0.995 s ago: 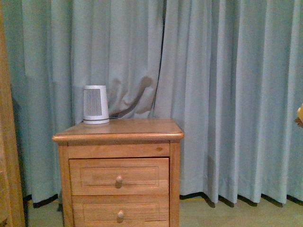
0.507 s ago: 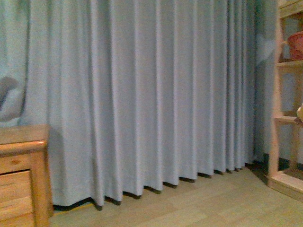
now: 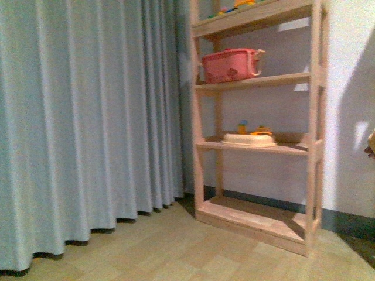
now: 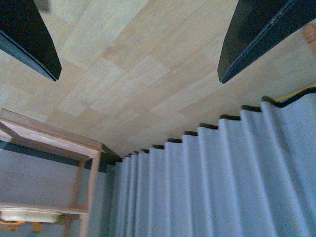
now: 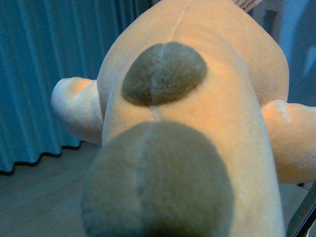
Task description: Put away toys
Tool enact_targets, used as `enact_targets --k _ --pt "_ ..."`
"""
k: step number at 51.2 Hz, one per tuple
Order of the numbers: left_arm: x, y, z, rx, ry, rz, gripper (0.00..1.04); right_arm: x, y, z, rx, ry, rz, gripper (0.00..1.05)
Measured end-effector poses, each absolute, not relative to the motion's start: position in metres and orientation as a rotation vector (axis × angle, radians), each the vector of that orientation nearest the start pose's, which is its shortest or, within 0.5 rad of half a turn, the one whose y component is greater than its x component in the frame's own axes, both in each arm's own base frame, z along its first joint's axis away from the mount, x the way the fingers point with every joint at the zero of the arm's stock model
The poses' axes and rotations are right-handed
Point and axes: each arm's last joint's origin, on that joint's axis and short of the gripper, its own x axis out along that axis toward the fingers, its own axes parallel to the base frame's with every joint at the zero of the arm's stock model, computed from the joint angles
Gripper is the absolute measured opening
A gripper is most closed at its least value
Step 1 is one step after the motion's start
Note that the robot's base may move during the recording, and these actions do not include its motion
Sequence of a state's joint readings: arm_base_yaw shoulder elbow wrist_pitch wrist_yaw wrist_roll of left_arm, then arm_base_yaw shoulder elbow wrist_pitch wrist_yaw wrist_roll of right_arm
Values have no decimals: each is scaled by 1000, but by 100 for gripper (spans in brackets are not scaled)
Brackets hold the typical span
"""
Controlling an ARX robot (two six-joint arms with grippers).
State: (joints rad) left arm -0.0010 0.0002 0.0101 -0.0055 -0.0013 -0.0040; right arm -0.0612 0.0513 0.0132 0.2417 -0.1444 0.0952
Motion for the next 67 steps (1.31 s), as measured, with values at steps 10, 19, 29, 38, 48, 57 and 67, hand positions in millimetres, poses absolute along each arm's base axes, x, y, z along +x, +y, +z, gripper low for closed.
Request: enact_targets --k 10,19,29,38,48,57,67 --pt "97 0 166 -4 -4 -1 98 98 -2 187 74 -199 90 11" --pt "97 0 166 -4 -4 1 98 98 -2 187 74 -198 91 11" --pt "97 0 166 -4 -4 0 98 98 -2 187 74 -198 91 11" --pt "97 0 166 -4 -4 0 98 98 -2 187 74 -198 91 11" --pt "97 0 166 -4 -3 -6 98 98 -2 187 76 -200 76 11" --pt "97 0 166 -4 -4 0 98 98 -2 187 74 -199 93 11" --pt "97 0 166 -4 -5 0 98 98 -2 187 74 -199 93 11"
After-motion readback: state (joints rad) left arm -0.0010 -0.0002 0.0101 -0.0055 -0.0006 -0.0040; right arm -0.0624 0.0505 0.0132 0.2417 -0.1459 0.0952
